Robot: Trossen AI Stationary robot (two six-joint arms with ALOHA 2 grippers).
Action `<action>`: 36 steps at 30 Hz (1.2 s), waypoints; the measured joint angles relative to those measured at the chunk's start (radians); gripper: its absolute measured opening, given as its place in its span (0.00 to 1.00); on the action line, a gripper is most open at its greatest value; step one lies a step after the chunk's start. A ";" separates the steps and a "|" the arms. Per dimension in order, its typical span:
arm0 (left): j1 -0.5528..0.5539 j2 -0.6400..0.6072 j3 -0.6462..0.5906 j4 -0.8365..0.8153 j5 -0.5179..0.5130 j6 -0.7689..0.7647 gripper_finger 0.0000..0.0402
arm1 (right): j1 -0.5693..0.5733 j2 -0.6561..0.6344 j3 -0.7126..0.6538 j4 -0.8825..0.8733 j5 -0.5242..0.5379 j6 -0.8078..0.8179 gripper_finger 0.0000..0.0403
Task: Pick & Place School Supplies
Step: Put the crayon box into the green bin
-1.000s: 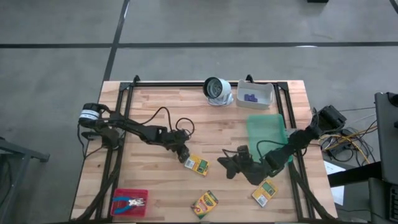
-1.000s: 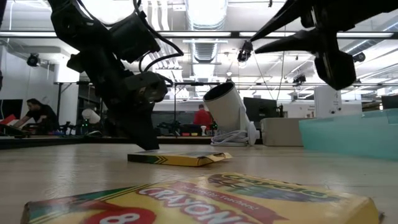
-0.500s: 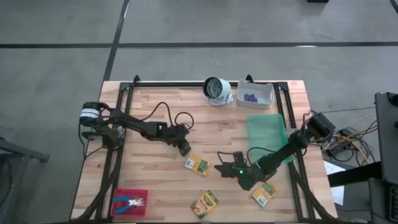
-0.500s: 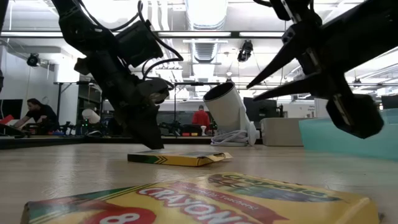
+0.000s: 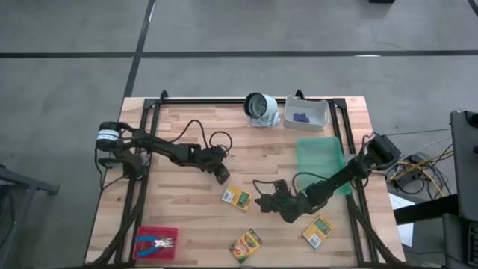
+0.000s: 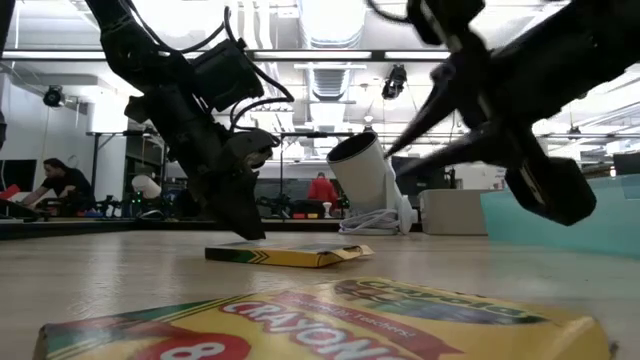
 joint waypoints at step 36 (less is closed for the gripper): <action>-0.005 -0.019 -0.001 -0.027 0.233 0.032 0.09 | -0.160 0.007 0.049 -0.140 -0.329 -0.134 0.17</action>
